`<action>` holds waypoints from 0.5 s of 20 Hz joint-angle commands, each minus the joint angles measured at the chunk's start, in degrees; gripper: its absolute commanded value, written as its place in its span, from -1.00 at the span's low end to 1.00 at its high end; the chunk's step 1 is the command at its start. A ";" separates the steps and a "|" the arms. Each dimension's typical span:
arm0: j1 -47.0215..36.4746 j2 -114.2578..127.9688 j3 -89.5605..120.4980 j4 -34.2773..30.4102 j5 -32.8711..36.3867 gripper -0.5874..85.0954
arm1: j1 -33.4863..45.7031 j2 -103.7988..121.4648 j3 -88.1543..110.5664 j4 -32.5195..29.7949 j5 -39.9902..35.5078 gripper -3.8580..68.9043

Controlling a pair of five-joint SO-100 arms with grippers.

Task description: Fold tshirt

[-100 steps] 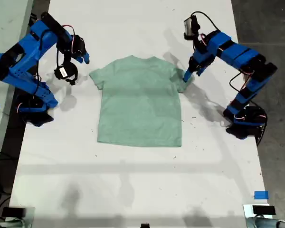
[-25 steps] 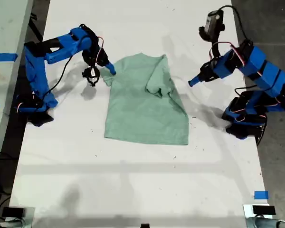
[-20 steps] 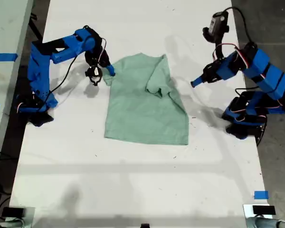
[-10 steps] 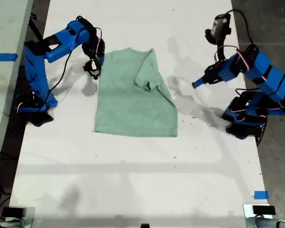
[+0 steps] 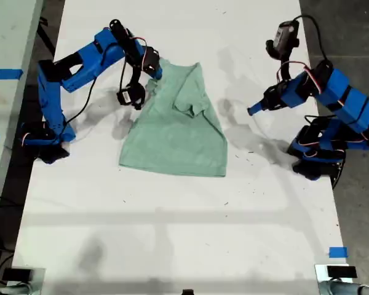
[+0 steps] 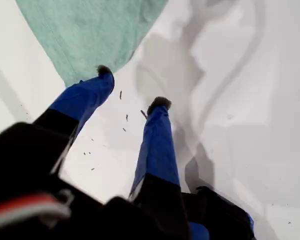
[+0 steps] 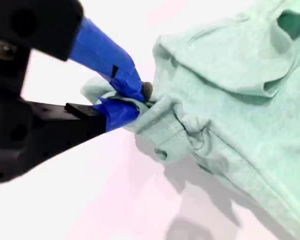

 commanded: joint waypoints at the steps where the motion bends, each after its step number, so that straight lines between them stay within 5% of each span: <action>1: 3.25 -1.05 -4.48 -4.66 -0.44 -0.98 | -1.05 1.23 0.00 -1.93 1.05 -0.37; 5: 4.83 -6.77 -4.57 -8.79 1.32 -0.98 | -1.14 1.05 1.05 -2.81 1.85 -0.37; 6: 4.83 -8.35 -4.66 -8.96 1.85 -0.83 | -1.14 1.05 1.14 -2.99 2.02 -0.37; 7: 5.10 -9.23 -4.75 -8.96 2.46 -0.46 | -1.14 1.05 1.49 -3.25 2.20 -0.37; 10: 5.89 -7.03 -4.83 -9.58 2.20 -0.28 | -1.41 0.88 2.46 -4.13 2.90 -0.37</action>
